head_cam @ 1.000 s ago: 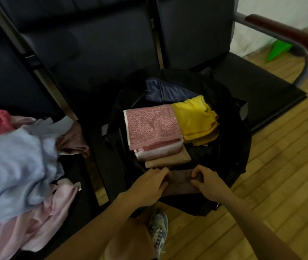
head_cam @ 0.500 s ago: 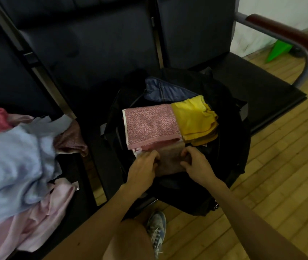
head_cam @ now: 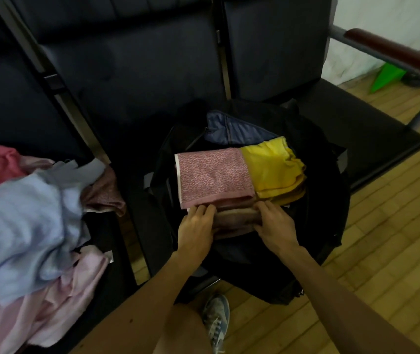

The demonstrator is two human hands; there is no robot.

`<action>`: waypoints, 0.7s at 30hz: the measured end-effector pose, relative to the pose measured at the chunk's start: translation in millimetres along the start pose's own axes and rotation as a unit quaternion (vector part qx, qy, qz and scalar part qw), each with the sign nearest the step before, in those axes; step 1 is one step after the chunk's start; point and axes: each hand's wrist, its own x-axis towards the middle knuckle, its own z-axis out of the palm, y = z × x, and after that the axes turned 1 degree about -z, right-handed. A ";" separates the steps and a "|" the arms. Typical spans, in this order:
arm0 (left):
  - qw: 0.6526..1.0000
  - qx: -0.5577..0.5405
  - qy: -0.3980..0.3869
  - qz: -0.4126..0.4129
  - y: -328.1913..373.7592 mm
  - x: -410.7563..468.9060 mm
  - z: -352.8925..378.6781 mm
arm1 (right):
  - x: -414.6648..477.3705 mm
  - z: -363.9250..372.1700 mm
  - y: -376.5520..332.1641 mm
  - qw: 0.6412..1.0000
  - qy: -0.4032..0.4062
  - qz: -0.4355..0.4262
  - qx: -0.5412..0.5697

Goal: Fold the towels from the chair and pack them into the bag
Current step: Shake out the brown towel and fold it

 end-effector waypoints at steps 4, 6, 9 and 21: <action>0.997 -0.052 -0.056 -0.032 -0.3 0.2 -7.8 | -1.3 -6.1 -3.8 0.996 -0.061 0.041 0.046; 0.994 -0.095 -0.047 -0.029 -1.4 -4.8 -23.3 | -5.8 -14.5 -8.0 0.992 -0.077 0.045 0.088; 0.987 -0.153 -0.022 -0.038 -17.5 -21.1 -52.4 | -18.2 -29.9 -11.0 0.989 -0.068 0.078 0.101; 0.882 -0.321 0.212 -0.274 -175.6 -212.3 -178.0 | -108.4 -19.3 -258.2 0.937 -0.016 -0.113 0.330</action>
